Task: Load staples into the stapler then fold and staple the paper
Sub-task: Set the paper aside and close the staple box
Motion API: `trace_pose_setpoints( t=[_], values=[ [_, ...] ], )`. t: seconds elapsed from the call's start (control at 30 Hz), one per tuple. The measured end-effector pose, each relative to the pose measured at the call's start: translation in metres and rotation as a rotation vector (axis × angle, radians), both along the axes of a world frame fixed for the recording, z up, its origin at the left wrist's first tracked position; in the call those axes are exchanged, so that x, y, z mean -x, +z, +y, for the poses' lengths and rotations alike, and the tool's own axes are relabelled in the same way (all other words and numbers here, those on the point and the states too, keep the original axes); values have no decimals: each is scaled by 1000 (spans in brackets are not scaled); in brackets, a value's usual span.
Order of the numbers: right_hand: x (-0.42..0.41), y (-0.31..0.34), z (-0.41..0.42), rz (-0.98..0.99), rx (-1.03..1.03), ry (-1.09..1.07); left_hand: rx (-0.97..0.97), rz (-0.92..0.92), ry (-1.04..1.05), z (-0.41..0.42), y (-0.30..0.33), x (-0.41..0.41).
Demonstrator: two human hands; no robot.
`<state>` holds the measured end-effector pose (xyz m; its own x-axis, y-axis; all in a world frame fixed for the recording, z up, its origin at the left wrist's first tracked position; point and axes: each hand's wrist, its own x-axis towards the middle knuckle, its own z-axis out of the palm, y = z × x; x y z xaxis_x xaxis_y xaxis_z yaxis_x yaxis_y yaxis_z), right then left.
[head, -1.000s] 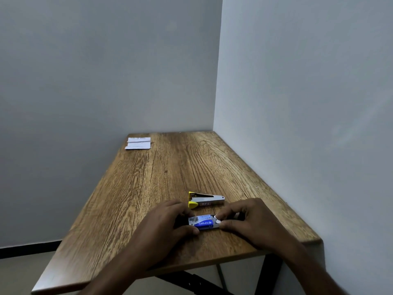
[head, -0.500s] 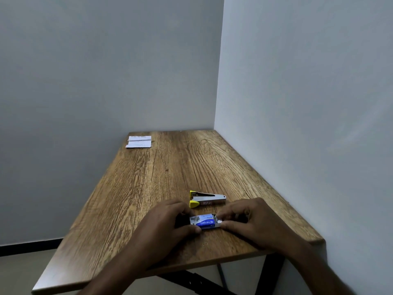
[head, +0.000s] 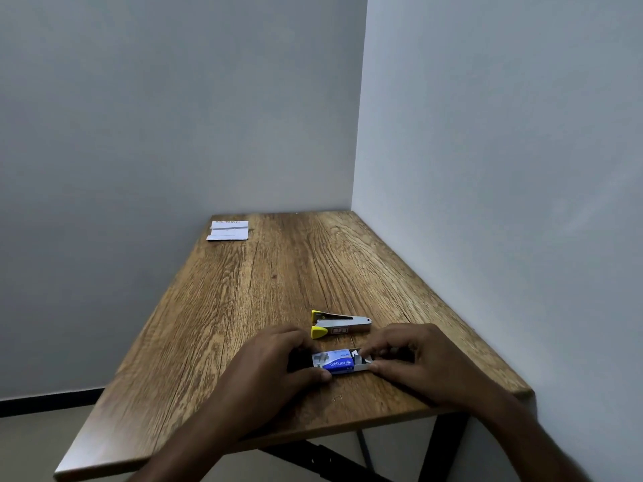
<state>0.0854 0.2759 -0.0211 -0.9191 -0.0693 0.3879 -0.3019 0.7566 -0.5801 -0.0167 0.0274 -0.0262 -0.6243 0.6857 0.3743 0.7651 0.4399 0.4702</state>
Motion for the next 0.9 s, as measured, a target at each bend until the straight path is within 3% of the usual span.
trace_pose_setpoints(
  t=[0.9],
  values=[
    [0, -1, -7, 68, 39, -15, 16, 3, 4, 1, 0, 0]
  ],
)
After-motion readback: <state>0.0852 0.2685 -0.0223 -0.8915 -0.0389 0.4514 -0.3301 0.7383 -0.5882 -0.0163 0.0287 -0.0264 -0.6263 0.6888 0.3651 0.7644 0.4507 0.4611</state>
